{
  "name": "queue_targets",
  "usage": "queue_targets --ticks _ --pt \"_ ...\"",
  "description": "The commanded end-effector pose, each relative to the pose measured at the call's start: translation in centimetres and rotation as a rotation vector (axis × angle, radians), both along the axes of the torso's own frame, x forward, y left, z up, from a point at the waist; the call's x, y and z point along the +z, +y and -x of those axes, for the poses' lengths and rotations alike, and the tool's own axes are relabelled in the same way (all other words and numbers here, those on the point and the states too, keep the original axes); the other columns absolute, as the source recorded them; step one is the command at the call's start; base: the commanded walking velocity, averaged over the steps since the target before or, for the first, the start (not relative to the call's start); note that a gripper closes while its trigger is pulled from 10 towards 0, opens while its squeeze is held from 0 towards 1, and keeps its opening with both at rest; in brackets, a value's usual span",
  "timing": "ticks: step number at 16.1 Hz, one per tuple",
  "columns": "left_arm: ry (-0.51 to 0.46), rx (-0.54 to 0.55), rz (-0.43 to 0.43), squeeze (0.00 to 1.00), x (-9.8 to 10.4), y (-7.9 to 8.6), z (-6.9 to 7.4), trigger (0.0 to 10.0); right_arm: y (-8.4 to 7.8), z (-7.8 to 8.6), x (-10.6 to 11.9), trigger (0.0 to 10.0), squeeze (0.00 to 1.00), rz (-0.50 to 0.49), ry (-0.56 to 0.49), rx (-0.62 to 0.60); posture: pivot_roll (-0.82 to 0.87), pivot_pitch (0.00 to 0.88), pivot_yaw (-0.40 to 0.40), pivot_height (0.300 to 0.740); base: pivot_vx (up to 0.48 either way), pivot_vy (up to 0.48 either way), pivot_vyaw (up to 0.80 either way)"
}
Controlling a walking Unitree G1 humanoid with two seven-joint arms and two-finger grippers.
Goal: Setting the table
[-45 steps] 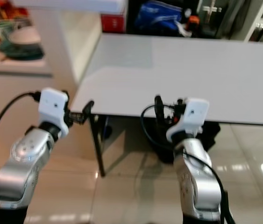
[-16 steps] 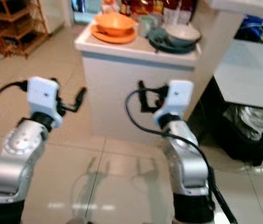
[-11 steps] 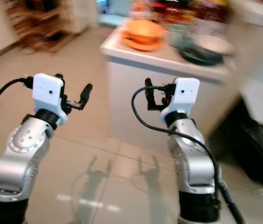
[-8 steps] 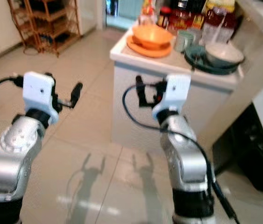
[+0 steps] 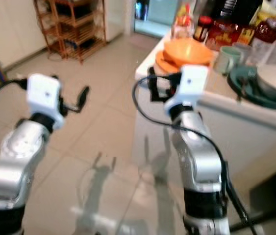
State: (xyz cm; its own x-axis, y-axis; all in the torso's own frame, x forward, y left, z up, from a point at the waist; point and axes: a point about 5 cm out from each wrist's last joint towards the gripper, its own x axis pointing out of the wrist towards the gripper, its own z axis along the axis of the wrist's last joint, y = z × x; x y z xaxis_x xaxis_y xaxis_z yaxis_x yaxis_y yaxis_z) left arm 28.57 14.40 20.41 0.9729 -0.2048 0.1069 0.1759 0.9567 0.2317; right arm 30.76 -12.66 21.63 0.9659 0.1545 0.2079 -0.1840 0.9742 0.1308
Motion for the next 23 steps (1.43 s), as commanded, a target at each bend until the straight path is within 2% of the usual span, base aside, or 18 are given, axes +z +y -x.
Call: queue_targets --ticks 1,4,9,13,14,17,21,22,23 --pt "-0.008 -0.046 0.011 0.0 0.2 -1.1 0.0 10.0 -1.3 -0.2 0.1 10.0 0.0 0.007 0.015 -0.045 0.07 0.0 -0.048 0.74 0.48 0.0 0.0" --pt "-0.007 -0.055 0.013 0.0 0.2 -1.3 0.0 10.0 -1.4 -0.5 0.3 10.0 0.0 0.002 0.031 -0.041 0.07 0.0 -0.048 0.74 0.48 0.0 0.0" --pt "-0.009 -0.053 0.012 0.0 0.1 -1.1 -0.1 10.0 -1.3 -0.8 0.4 10.0 0.0 -0.017 0.056 -0.033 0.08 0.0 -0.052 0.74 0.48 0.0 -0.66" --pt "-0.01 -0.056 0.01 0.0 0.2 -1.1 -0.1 10.0 -1.2 -0.9 0.1 10.0 0.0 -0.05 0.102 -0.029 0.08 0.0 -0.048 0.74 0.48 0.0 0.0" --pt "-0.006 -0.077 0.024 0.0 0.1 -1.4 0.0 10.0 -1.4 -0.8 -0.2 10.0 0.0 -0.061 0.146 -0.046 0.07 0.0 -0.048 0.74 0.0 0.0 0.0" --pt "-0.002 -0.09 0.019 0.0 0.0 -1.6 0.1 10.0 -1.6 -0.5 -0.4 10.0 0.0 -0.07 0.19 -0.077 0.07 0.0 -0.048 0.74 0.0 0.0 0.0" --pt "0.004 -0.104 0.027 0.0 -0.1 -1.9 0.2 10.0 -2.7 -0.2 0.6 10.0 0.0 -0.148 0.17 -0.178 0.06 0.0 -0.046 0.74 0.0 0.0 0.0" --pt "0.003 -0.124 0.027 0.0 -0.1 -2.1 0.3 10.0 -3.5 -0.4 0.8 10.0 1.0 -0.166 0.178 -0.215 0.06 0.0 -0.049 0.74 0.0 0.0 0.0" --pt "0.007 -0.139 0.03 0.0 -0.1 -2.2 0.4 10.0 -3.9 -0.5 0.7 10.0 1.0 -0.172 0.189 -0.232 0.06 0.001 -0.051 0.74 0.0 0.0 0.0"
